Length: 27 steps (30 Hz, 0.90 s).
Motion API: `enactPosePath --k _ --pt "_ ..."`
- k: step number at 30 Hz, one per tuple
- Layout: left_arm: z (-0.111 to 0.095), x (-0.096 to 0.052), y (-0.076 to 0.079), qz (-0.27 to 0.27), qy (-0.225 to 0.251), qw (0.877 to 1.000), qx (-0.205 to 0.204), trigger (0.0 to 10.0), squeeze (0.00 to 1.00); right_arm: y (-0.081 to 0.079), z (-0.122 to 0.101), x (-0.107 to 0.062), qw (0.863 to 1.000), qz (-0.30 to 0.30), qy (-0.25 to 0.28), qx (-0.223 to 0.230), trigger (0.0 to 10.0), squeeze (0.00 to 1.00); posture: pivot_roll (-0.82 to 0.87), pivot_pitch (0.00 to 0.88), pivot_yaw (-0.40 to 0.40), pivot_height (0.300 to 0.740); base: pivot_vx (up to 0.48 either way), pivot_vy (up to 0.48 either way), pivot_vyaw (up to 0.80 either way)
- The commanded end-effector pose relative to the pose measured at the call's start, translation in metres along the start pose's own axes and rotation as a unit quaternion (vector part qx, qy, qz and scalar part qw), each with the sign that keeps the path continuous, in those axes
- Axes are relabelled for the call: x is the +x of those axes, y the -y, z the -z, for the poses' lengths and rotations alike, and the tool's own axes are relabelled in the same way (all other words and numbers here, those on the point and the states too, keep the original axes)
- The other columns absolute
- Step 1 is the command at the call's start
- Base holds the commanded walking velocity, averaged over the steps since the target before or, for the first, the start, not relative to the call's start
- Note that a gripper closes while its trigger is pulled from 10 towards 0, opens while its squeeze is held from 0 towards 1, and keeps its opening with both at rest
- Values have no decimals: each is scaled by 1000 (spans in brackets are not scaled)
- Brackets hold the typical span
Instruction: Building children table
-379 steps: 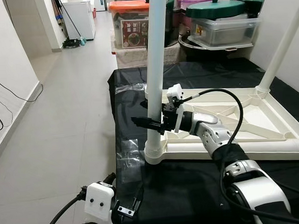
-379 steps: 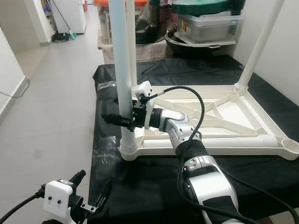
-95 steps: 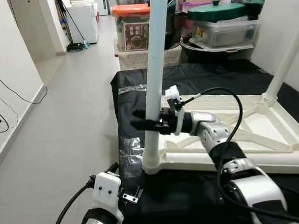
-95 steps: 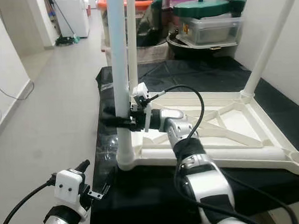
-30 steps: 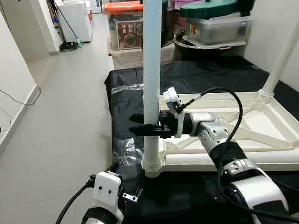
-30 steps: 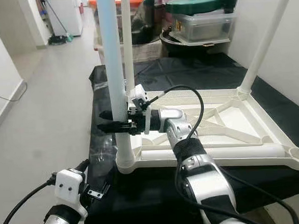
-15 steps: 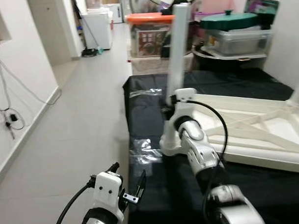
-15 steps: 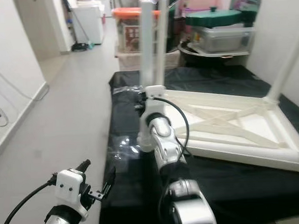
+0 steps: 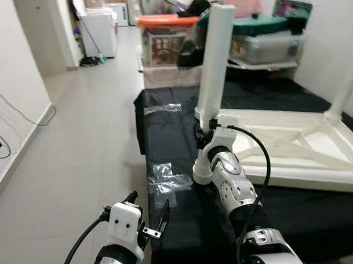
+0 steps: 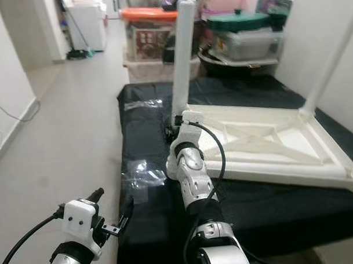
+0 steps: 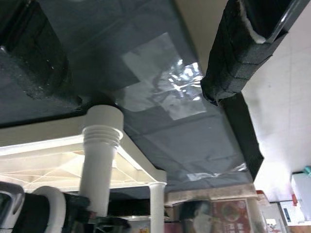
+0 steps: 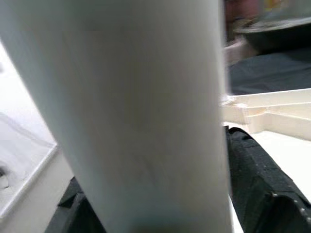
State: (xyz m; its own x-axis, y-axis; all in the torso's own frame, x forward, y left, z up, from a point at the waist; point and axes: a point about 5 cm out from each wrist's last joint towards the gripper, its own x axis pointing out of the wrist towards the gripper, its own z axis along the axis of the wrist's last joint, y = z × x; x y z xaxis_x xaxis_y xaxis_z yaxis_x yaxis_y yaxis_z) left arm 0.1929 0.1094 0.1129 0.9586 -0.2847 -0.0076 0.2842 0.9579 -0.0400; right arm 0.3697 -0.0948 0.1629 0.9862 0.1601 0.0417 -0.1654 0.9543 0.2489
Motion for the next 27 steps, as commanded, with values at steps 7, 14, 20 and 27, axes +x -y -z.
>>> enactPosePath --k 7,14,20,27 --pt "5 0 -3 -1 -11 1000 2 10000 0 -8 -24 -7 902 -425 -68 47 10000 0 17 0 7 740 0 0 0" --pt "6 0 -3 -1 -12 1000 3 10000 0 -6 -34 -10 867 -490 -75 53 10000 0 20 0 -1 740 0 0 0" --pt "7 0 -2 -3 -11 1000 2 10000 0 -11 -41 -14 791 -600 -116 18 10000 0 36 0 -15 740 0 0 0" --pt "7 0 -1 -5 -11 1000 1 10000 0 -23 -45 -16 715 -682 -148 -32 3765 0 40 0 -18 740 0 0 0"
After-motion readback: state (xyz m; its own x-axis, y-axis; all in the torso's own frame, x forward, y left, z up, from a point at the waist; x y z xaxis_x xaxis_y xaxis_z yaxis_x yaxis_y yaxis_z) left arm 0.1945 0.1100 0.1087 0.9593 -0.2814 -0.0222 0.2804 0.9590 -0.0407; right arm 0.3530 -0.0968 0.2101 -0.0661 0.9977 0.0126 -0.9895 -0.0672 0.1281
